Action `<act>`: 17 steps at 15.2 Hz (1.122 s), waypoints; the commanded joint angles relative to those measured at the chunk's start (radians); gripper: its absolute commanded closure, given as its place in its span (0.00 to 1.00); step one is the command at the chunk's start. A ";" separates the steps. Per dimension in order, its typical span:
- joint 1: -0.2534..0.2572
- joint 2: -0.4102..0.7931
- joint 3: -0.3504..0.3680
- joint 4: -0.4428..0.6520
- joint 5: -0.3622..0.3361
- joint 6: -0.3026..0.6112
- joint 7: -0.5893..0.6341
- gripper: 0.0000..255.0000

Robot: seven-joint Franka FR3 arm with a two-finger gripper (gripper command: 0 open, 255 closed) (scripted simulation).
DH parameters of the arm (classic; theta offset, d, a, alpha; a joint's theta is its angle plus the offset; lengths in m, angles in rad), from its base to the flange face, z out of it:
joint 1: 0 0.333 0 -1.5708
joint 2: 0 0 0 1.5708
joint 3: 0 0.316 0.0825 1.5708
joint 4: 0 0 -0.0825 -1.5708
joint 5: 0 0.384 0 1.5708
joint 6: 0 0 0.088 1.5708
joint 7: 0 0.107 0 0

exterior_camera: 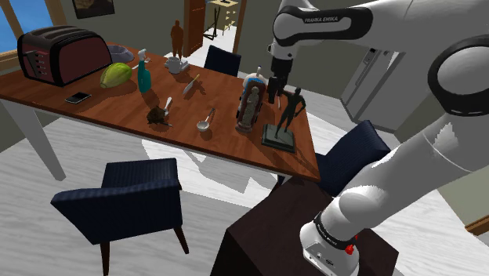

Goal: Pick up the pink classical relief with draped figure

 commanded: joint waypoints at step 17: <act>-0.078 0.646 -0.038 0.752 0.041 -0.021 -0.233 0.00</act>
